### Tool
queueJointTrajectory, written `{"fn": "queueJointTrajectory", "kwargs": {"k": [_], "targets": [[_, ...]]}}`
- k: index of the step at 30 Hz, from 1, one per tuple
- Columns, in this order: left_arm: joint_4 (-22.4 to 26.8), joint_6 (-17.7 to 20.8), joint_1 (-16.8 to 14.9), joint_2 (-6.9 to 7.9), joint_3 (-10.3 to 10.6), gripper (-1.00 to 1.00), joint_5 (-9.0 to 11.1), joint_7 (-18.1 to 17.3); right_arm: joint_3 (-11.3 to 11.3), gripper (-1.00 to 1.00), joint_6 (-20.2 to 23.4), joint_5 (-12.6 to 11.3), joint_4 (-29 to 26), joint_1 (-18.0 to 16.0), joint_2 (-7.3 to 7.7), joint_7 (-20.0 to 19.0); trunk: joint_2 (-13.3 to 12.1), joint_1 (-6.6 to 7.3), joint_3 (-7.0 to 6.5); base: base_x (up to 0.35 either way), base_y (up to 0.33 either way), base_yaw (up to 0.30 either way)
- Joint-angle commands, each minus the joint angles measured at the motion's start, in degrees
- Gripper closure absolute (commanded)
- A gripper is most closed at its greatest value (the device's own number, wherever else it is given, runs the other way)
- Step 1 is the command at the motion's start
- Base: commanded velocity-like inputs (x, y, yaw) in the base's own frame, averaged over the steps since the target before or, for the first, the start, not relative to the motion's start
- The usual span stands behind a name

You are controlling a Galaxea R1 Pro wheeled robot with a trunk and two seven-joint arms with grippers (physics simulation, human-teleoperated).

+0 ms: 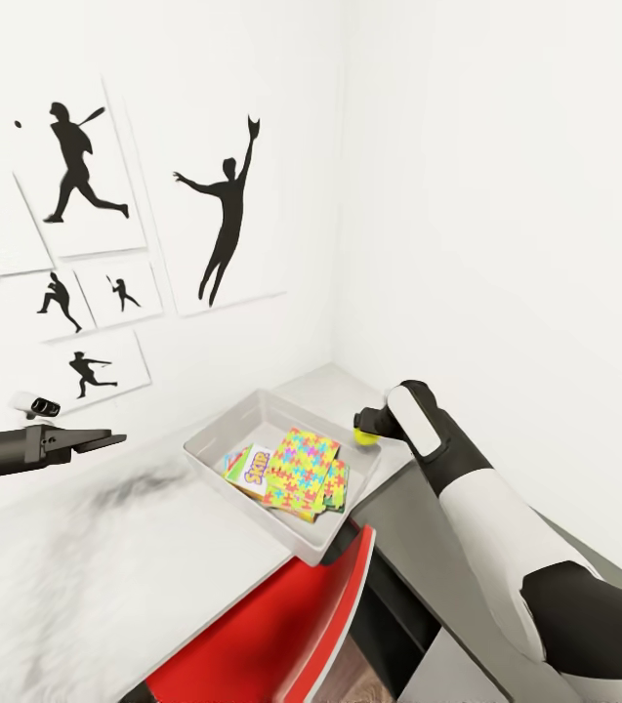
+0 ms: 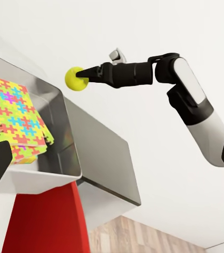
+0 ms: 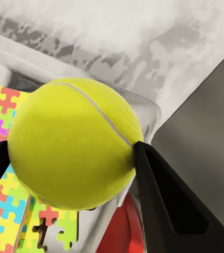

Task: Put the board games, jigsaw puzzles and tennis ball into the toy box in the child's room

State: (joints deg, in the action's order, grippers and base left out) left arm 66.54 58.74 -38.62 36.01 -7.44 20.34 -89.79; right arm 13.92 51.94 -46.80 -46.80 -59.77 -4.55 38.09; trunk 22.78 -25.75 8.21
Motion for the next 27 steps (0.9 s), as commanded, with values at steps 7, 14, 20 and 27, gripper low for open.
{"fn": "queueJointTrajectory", "kwargs": {"k": [7, 14, 20, 27], "targets": [[0.02, 0.64, -0.05, 0.03, 0.05, -1.0, 0.0, -0.21, 0.22, 1.0, -0.08, -0.75, 0.08, -0.08, 0.38, 0.84, 0.14, -0.03, 0.77, 0.0, 0.0, 0.0], [0.04, 0.64, -0.05, 0.03, 0.06, -1.0, 0.02, -0.21, 0.23, 1.0, -0.09, -0.75, 0.13, -0.08, 0.42, 0.84, 0.14, -0.03, 1.42, 0.0, 0.0, 0.0], [0.02, 0.62, -0.05, 0.03, 0.06, -1.0, 0.04, -0.21, 0.29, 1.0, -1.21, -0.75, 0.16, -0.04, 0.32, 0.84, 0.14, -0.03, 1.97, 0.0, 0.0, 0.0], [0.01, 0.63, -0.05, 0.03, 0.03, -1.0, 0.04, -0.21, 0.31, 1.0, -1.63, -0.75, 0.22, -0.03, 0.25, 0.84, 0.14, -0.03, 2.61, 0.0, 0.0, 0.0]]}}
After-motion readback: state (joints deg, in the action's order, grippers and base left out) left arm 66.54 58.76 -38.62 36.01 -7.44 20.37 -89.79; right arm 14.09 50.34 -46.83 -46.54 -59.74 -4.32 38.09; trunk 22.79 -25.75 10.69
